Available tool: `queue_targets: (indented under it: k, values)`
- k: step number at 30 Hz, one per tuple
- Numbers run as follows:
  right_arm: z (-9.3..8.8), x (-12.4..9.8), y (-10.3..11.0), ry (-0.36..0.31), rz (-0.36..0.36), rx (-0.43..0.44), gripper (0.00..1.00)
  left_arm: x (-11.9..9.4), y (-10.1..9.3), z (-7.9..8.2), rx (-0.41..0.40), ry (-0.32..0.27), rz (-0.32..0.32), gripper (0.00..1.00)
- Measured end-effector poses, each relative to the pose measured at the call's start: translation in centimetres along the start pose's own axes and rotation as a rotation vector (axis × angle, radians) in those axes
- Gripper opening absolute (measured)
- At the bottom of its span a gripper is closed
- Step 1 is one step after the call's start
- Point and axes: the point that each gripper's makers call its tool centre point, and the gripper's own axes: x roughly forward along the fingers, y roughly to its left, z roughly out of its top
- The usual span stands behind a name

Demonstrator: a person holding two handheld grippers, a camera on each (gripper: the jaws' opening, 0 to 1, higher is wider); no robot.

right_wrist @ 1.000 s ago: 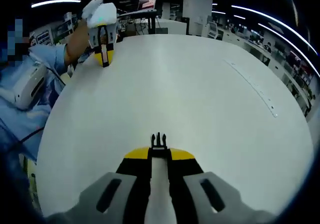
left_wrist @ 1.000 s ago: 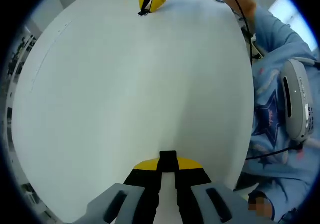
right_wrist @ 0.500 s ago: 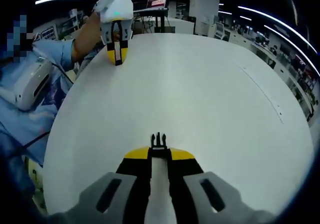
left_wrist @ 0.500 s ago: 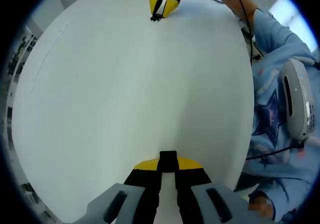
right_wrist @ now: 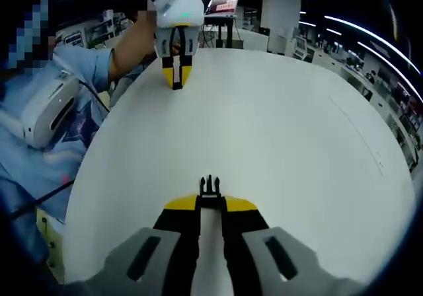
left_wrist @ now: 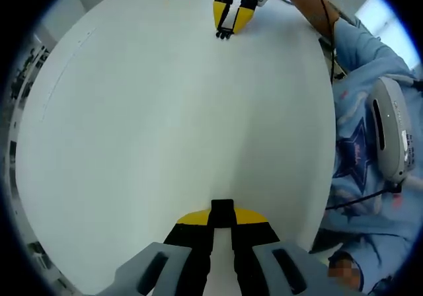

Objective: Snap the two parts of the plastic buckle together until the buckle closes and remains connected.

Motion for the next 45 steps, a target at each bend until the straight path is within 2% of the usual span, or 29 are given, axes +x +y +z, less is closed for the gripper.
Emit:
queue_targets:
  k: [15, 21, 26, 35, 45]
  values:
    - [1.1, 0.9, 2.7, 0.042, 0.024, -0.047, 0.12, 0.1, -0.1, 0.0, 0.012, -0.003, -0.005, 0.09]
    - [1.3, 0.8, 2.9, 0.035, 0.012, -0.056, 0.12, 0.1, 0.0, 0.0, 0.019, -0.01, -0.007, 0.09]
    - [1.6, 0.9, 3.7, 0.01, 0.042, -0.061, 0.12, 0.1, 0.1, 0.0, 0.022, -0.021, -0.018, 0.09]
    - [1.7, 1.0, 3.4, 0.006, 0.04, -0.043, 0.12, 0.1, 0.1, 0.0, 0.077, -0.034, -0.021, 0.1]
    - [1.9, 1.1, 3.3, -0.012, 0.037, -0.043, 0.12, 0.0, 0.2, 0.1, 0.109, -0.018, -0.021, 0.1]
